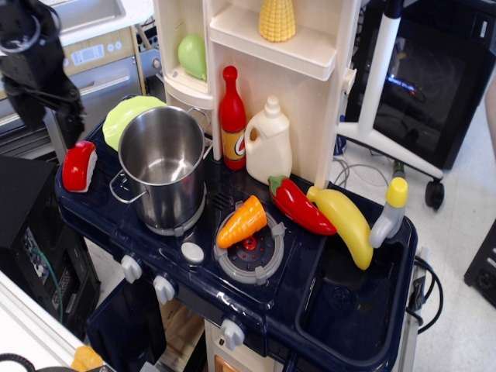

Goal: Put sushi in pot or pan

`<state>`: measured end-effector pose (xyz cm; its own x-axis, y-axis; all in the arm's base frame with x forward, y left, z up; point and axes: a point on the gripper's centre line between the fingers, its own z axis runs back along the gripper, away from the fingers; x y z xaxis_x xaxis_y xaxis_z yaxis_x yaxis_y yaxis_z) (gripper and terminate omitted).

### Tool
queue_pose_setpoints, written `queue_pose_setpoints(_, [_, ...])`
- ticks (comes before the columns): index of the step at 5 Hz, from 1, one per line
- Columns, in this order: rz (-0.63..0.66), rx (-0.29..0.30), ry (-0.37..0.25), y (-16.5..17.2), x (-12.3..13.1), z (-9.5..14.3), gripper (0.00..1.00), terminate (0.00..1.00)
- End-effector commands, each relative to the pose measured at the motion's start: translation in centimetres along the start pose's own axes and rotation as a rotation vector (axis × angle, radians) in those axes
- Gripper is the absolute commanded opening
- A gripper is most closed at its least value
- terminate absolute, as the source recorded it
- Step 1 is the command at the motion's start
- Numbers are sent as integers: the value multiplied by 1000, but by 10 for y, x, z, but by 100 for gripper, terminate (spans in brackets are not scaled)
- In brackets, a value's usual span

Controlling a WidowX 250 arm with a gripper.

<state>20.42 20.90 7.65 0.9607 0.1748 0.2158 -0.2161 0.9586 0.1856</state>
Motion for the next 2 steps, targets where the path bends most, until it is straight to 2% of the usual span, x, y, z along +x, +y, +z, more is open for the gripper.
queue_pose_setpoints(1, [99,22,-52,-9,7,-17,100,0])
queue_pose_setpoints(2, [132,-13,-70,6,0,-29,100,0])
